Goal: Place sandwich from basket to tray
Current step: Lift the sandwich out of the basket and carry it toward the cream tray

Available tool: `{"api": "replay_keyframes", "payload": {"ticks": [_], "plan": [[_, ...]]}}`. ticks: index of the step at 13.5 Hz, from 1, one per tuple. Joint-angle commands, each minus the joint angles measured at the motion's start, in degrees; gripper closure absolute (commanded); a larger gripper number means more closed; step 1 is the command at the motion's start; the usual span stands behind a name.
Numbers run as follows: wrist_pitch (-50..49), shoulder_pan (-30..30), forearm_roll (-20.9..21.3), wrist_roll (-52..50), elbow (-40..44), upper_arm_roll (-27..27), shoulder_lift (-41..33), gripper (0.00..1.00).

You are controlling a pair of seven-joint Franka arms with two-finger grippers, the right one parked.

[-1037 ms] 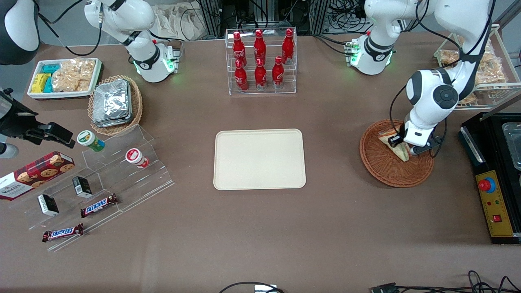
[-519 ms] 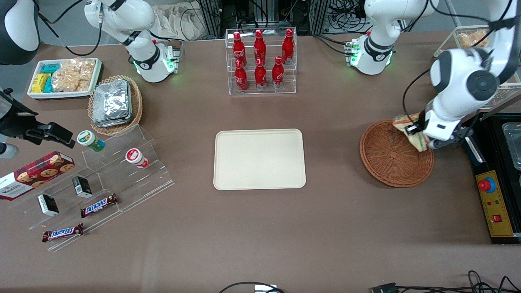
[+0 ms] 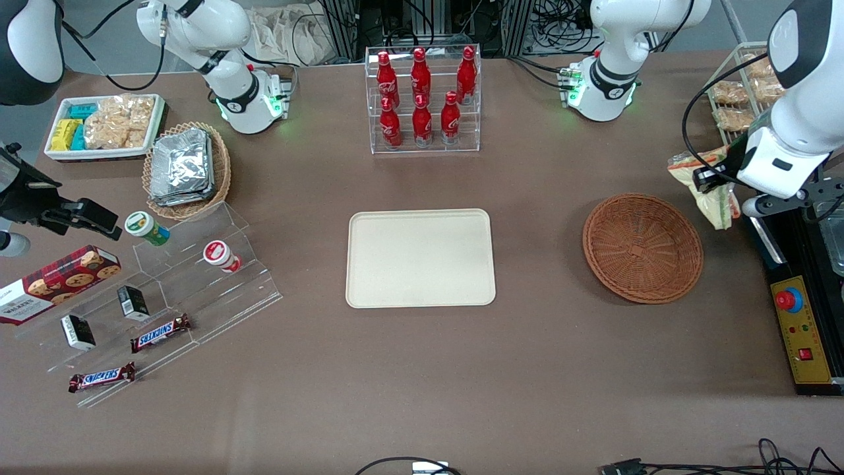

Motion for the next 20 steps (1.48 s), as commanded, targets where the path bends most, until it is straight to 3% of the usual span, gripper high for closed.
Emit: {"api": "replay_keyframes", "payload": {"ticks": [1,3,8,13,15,20], "plan": [[-3.72,0.06,-0.44,-0.25,7.98,-8.59,4.32,1.00],[-4.52,0.06,-0.44,-0.42,12.29,-15.18,7.56,1.00],[-3.74,-0.20,0.53,-17.01,20.21,-31.89,17.93,1.00],[1.36,-1.43,13.24,-16.86,19.70,-42.09,27.51,1.00],[3.37,-2.48,17.57,-17.74,18.38,-43.69,31.64,1.00],[19.09,-2.49,18.46,-20.19,6.97,-42.64,34.64,1.00]]}}
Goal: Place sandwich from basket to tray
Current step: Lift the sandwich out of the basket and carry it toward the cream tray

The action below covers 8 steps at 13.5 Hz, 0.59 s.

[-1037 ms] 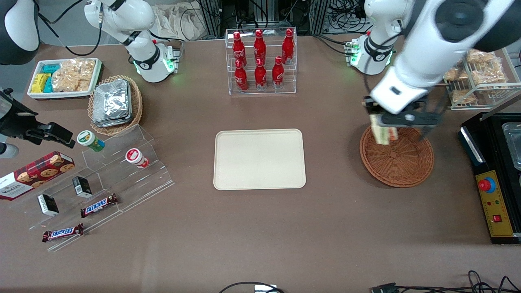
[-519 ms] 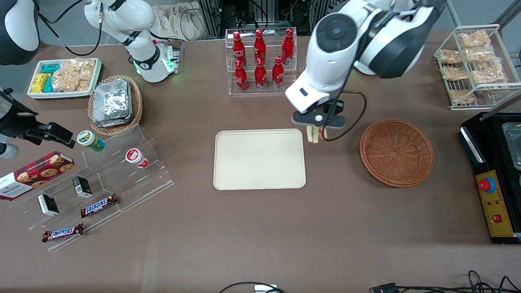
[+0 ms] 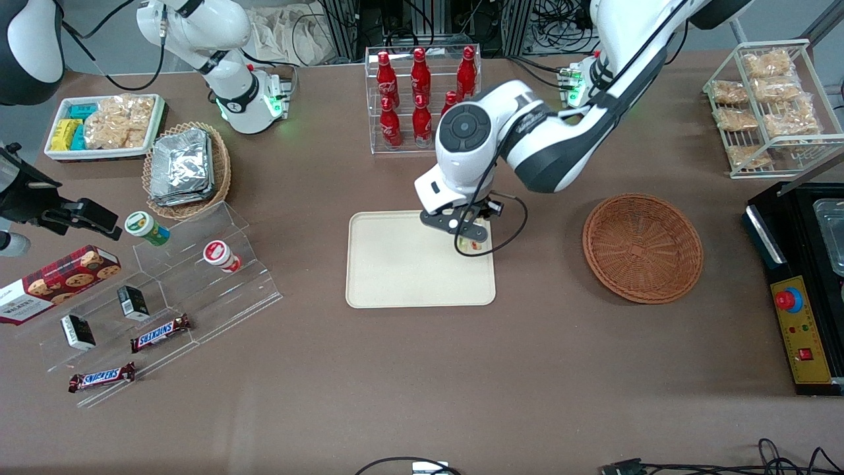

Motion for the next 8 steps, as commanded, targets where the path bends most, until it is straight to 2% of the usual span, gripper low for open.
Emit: {"api": "replay_keyframes", "payload": {"ticks": [1,5,8], "plan": [[6.09,0.58,2.88,-3.32,-4.52,0.59,1.07,1.00],[9.09,0.76,10.88,-11.41,-4.88,0.94,7.93,1.00],[13.83,0.85,11.07,-13.79,-6.36,2.35,9.26,1.00]]}}
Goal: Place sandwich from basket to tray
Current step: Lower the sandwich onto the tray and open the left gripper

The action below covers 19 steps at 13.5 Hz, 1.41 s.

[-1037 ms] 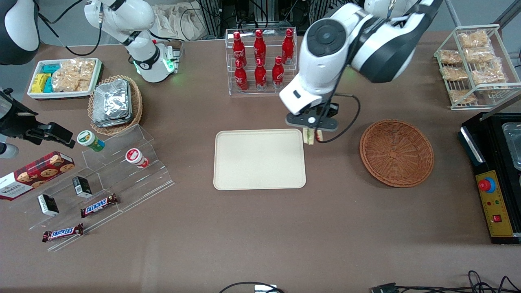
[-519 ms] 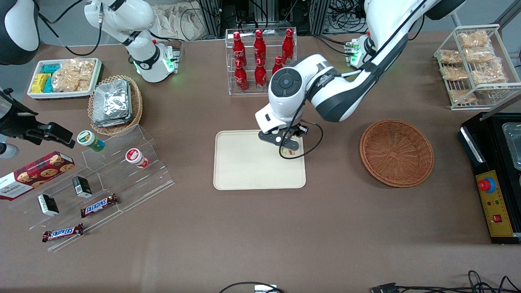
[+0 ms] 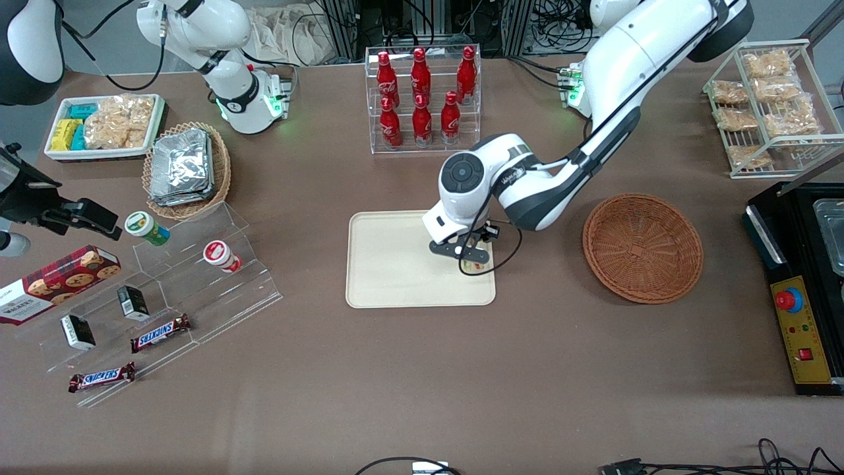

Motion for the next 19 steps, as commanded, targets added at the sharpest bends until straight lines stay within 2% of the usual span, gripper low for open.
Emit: {"api": "replay_keyframes", "payload": {"ticks": [1,6,7,8,9,16,19], "plan": [[4.62,0.50,1.20,-2.67,-2.09,0.61,0.22,1.00],[9.56,0.41,1.38,-4.17,-4.83,2.98,1.45,1.00],[9.65,0.33,1.38,-4.35,-4.74,3.16,1.53,0.96],[9.65,0.41,1.29,-4.61,-4.74,3.16,1.62,0.54],[9.56,0.41,1.29,-5.39,-4.83,3.16,1.62,0.01],[5.43,0.76,0.41,-7.15,-4.48,2.81,-1.00,0.00],[-1.05,0.85,-2.65,-7.95,-3.43,2.11,-7.49,0.00]]}}
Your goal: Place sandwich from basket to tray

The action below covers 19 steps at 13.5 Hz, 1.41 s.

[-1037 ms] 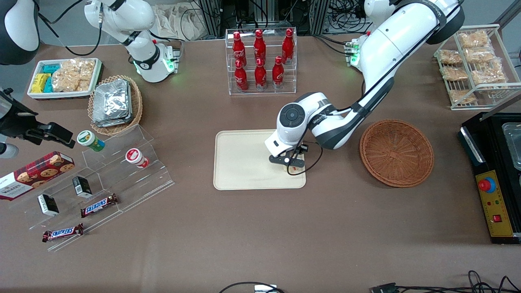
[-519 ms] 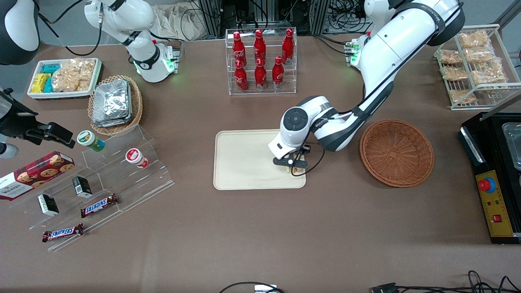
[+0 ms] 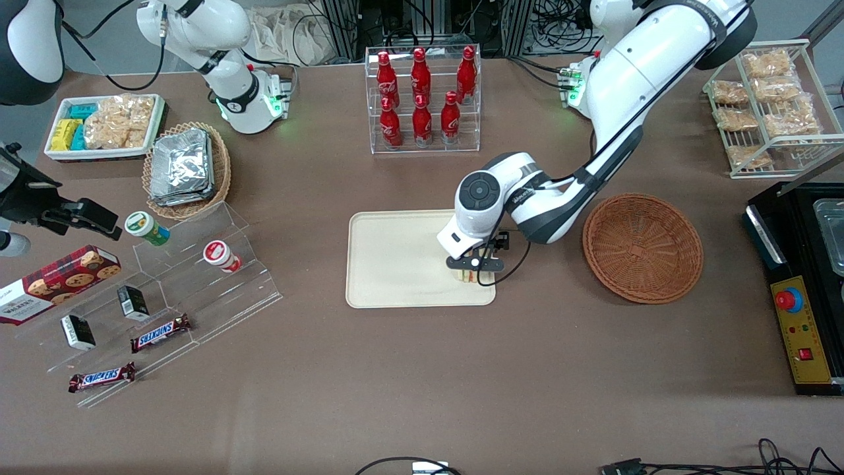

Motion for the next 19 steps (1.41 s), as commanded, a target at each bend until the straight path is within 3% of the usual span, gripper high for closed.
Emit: {"api": "replay_keyframes", "payload": {"ticks": [1,5,7,10,13,16,19], "plan": [[-7.68,0.24,-4.74,-0.48,1.12,-0.79,-8.72,0.00],[-26.55,0.33,-14.15,4.95,12.87,-0.18,-16.81,0.00],[-32.83,1.47,-15.74,8.47,16.68,2.44,-20.41,0.00],[-33.03,0.42,-23.64,20.58,12.93,17.26,-30.25,0.00],[-29.70,-1.25,-25.94,30.61,3.80,29.40,-38.78,0.00],[-29.33,-1.95,-27.97,36.78,1.13,37.24,-41.96,0.00],[-29.60,-2.04,-27.97,40.47,1.57,41.21,-42.58,0.00]]}}
